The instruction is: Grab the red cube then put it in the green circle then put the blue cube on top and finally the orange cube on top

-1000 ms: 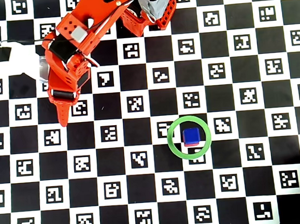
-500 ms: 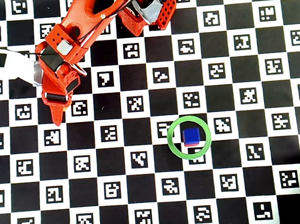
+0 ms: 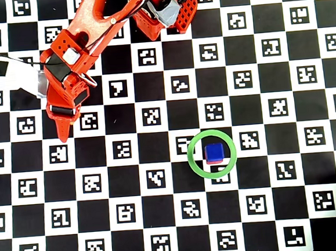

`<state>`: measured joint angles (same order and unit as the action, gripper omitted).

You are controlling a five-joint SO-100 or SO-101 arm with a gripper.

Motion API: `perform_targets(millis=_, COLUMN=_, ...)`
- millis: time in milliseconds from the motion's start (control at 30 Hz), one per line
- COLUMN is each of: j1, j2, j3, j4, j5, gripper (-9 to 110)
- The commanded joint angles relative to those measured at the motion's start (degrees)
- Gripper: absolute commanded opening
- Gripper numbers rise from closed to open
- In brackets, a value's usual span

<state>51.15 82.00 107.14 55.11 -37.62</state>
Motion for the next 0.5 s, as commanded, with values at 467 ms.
perform_targets(millis=467, j1=-1.93, j2=0.09, j3=-2.02, j4=1.32, j5=15.56, gripper=46)
